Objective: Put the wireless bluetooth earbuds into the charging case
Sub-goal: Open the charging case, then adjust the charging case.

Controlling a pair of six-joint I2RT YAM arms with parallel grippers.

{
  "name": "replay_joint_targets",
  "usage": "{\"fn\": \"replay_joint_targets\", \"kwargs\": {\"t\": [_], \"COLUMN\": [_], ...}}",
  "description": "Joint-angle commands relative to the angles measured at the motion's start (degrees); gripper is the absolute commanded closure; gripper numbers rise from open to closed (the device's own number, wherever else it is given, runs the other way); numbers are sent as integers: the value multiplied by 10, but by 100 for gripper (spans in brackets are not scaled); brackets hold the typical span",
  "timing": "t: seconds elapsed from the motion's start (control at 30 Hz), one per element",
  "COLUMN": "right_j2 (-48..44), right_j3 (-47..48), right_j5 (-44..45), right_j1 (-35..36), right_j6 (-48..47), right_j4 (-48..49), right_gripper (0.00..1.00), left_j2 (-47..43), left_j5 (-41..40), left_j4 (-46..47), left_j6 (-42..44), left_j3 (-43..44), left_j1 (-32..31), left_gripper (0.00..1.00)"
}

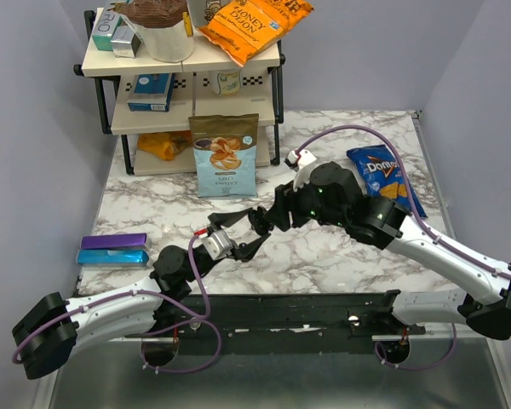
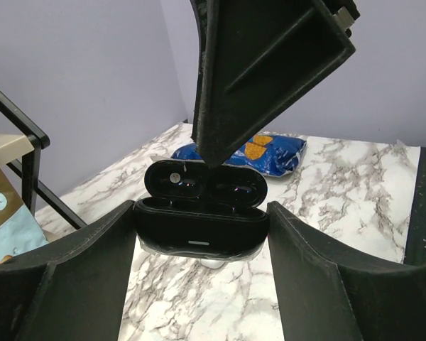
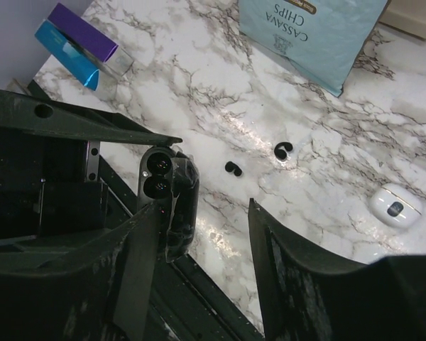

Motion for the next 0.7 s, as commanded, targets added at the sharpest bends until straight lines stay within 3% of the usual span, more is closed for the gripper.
{"fn": "replay_joint_targets", "kwargs": {"t": [0.0,0.3,0.5,0.53,0.6,0.63,0.67], "right_j2": [16,43,42,39,35,32,29], "right_j3": [1,5,4,3,6,8,11], "right_j5": [-40,-61,-64,-64,-58,-56,-57], "right_j1": [-7,-18,-18,-18,-18,-19,-18], "right_j6": [9,5,3,-1,-8,-15,-21], "right_j4": [22,27,28,27,21,17,14], "right_gripper": [41,51,72,83,99,99,99], "left_j2": [-1,4,5,5,4,2,1], "left_j5": [2,4,-2,-13,-29,-41,-43], "left_j4": [29,33,24,22,-5,-22,-43], "left_j6": [6,6,4,-7,-18,-32,-38], "left_j3": [11,14,18,20,26,38,45], "left_j1": [-5,-5,-5,-6,-6,-5,-6], "left_gripper": [100,100,100,100,87,83,72]}}
